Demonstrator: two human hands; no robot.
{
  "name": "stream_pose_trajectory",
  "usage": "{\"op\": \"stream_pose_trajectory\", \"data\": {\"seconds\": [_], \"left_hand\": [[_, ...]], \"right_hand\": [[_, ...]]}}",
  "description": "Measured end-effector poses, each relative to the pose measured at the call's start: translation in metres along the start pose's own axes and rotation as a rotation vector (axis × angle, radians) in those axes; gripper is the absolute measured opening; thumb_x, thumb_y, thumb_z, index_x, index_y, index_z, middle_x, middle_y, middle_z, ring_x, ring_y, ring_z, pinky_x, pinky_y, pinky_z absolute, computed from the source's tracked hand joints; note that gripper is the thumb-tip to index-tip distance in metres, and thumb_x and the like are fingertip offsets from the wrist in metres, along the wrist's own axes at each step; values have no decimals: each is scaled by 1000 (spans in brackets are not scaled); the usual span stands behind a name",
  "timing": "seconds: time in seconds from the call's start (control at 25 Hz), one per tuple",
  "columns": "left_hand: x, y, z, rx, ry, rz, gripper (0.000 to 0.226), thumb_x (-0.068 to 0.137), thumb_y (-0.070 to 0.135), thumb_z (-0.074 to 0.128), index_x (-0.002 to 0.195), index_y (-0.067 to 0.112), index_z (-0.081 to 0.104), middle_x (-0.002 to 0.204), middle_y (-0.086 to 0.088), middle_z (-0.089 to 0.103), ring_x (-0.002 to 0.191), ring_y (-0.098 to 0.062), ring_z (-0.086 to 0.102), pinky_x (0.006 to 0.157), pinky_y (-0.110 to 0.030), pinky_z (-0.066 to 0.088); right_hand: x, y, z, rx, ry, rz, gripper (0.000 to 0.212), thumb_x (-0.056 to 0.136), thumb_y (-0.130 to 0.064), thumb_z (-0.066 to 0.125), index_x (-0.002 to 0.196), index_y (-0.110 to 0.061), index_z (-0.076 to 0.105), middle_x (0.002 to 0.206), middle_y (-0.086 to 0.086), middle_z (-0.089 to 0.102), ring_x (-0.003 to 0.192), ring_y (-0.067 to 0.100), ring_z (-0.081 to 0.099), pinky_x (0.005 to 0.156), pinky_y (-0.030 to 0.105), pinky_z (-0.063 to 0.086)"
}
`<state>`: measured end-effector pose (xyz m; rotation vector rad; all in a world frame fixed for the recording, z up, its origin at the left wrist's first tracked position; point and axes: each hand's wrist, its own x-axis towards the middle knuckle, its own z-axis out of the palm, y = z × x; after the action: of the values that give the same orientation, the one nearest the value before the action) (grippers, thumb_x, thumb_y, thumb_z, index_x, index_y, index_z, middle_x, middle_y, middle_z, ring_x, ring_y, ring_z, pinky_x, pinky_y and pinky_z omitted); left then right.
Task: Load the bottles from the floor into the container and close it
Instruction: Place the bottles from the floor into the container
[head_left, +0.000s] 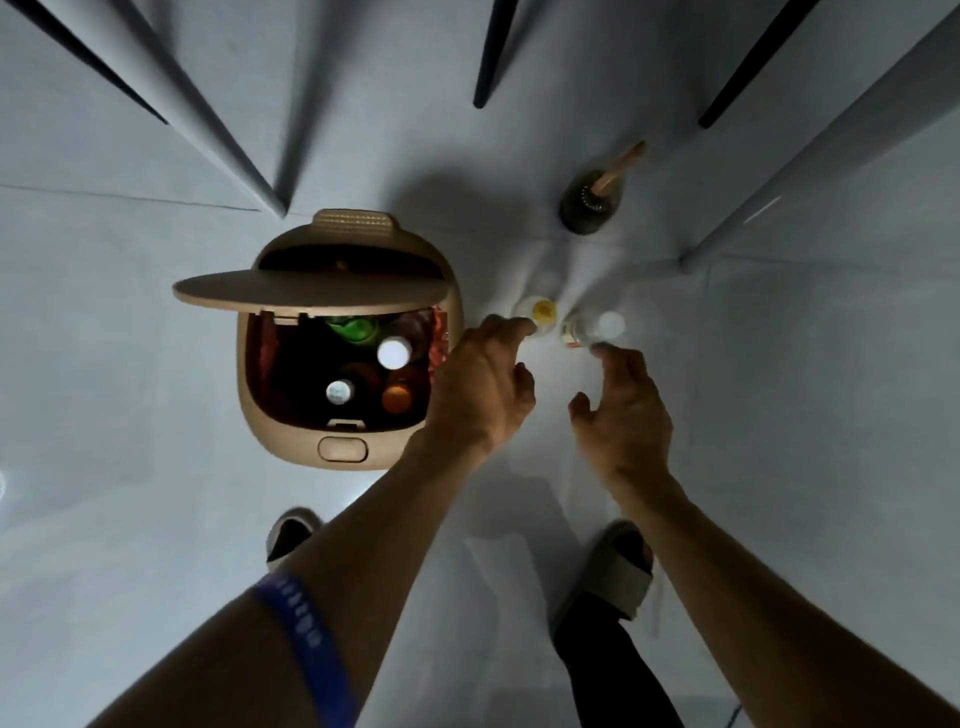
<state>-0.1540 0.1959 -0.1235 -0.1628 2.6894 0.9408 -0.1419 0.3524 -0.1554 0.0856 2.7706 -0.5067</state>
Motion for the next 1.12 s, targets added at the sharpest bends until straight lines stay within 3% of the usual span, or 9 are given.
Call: {"op": "stream_pose_trajectory", "data": {"seconds": [0.08, 0.2, 0.32, 0.44, 0.64, 0.8, 0.96, 1.12], "left_hand": [[37, -2, 41, 105, -99, 86, 53, 82, 17, 62, 132, 20, 44, 131, -7, 53, 113, -28, 55, 92, -42, 53], [79, -18, 92, 259, -221, 19, 68, 82, 14, 68, 140, 22, 34, 147, -10, 34, 126, -34, 43, 94, -46, 51], [90, -27, 115, 310, -201, 32, 40, 83, 7, 64, 121, 14, 53, 125, -12, 51, 108, -33, 54, 86, -43, 55], [70, -27, 114, 247, -134, 46, 22, 83, 5, 62, 105, 8, 59, 110, -15, 56, 90, -34, 61, 76, -43, 56], [-18, 1, 28, 41, 89, 35, 16, 84, 8, 59, 99, 8, 63, 102, -17, 60, 83, -34, 59, 68, -38, 50], [-103, 8, -80, -200, 324, -18, 16, 82, 7, 67, 98, 10, 66, 104, -4, 60, 89, -14, 59, 75, -16, 51], [-161, -21, -168, -93, 448, -87, 16, 81, 16, 72, 96, 16, 71, 104, -4, 64, 75, -12, 65, 62, -22, 55], [-161, -80, -185, 40, 390, -125, 15, 81, 12, 71, 96, 13, 70, 100, -8, 65, 70, -20, 66, 58, -34, 59]], "right_hand": [[41, 34, 25, -106, -41, -24, 72, 80, -17, 69, 140, -22, 30, 147, 13, 35, 114, 34, 52, 76, 42, 54], [93, 66, 63, -174, -199, 2, 77, 83, -17, 66, 145, -25, 21, 154, 15, 21, 123, 39, 44, 84, 48, 54], [104, 82, 79, -125, -133, -57, 50, 84, -9, 65, 129, -10, 46, 130, 23, 48, 108, 41, 57, 83, 46, 52], [85, 80, 72, -89, -77, -71, 40, 82, -11, 69, 118, -7, 54, 119, 23, 52, 98, 40, 61, 76, 35, 49], [-4, 13, 2, 144, 64, -54, 42, 75, -15, 76, 112, -8, 58, 118, 20, 56, 95, 33, 62, 72, 24, 40], [-86, -62, -76, 355, 222, -134, 37, 74, -16, 72, 106, -4, 61, 110, 15, 57, 90, 9, 53, 73, -3, 35], [-137, -123, -121, 467, 291, -223, 34, 74, -17, 67, 103, -1, 61, 106, 10, 56, 97, 4, 50, 82, 0, 36], [-126, -167, -84, 526, 183, -356, 31, 76, -10, 70, 105, -2, 61, 107, 9, 58, 96, 9, 56, 77, 6, 43]]}}
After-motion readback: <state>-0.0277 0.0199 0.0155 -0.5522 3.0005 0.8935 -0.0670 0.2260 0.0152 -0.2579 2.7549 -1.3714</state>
